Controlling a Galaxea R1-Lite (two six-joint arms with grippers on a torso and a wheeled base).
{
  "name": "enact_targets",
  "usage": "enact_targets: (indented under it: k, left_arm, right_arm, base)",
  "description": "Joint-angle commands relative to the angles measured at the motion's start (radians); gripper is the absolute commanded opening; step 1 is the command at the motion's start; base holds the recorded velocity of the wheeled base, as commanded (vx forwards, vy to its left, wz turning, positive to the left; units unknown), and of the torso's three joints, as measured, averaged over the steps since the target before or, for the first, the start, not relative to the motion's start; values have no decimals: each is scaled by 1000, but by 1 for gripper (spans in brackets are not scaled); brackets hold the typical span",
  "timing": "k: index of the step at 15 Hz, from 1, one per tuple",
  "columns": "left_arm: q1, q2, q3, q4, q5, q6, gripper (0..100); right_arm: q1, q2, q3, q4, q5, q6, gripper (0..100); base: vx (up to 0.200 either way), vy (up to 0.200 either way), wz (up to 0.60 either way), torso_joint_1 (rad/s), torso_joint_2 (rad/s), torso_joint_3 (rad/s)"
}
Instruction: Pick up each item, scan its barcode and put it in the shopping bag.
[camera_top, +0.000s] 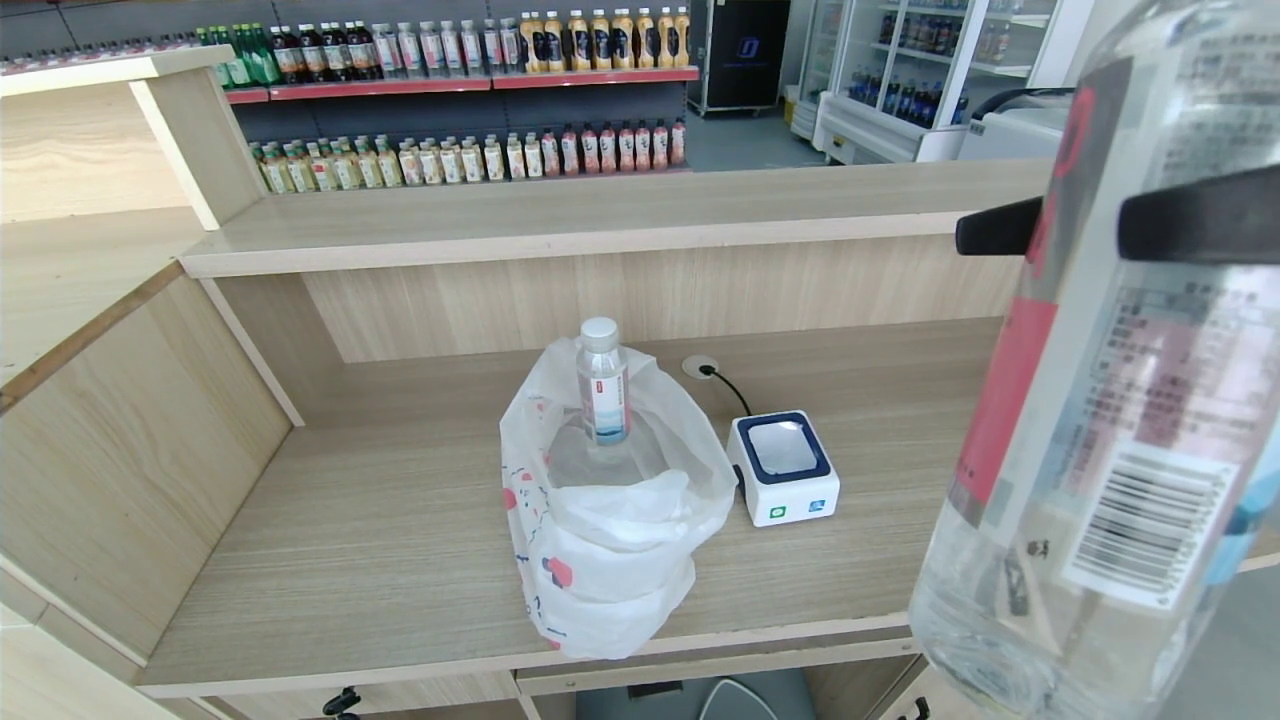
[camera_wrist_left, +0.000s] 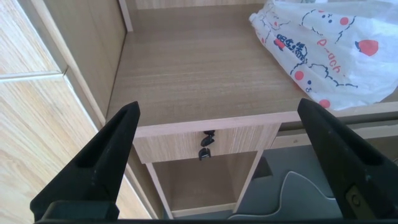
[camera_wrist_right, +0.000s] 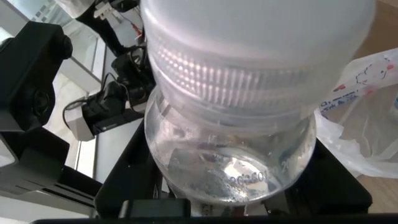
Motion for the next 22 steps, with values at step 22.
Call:
enact_targets:
  k: [22]
  left_arm:
    - [0, 1, 0, 0, 0, 0, 100]
  right_arm:
    - [-214, 40, 36, -11, -121, -158, 0]
  base:
    - [0, 0, 0, 0, 0, 0]
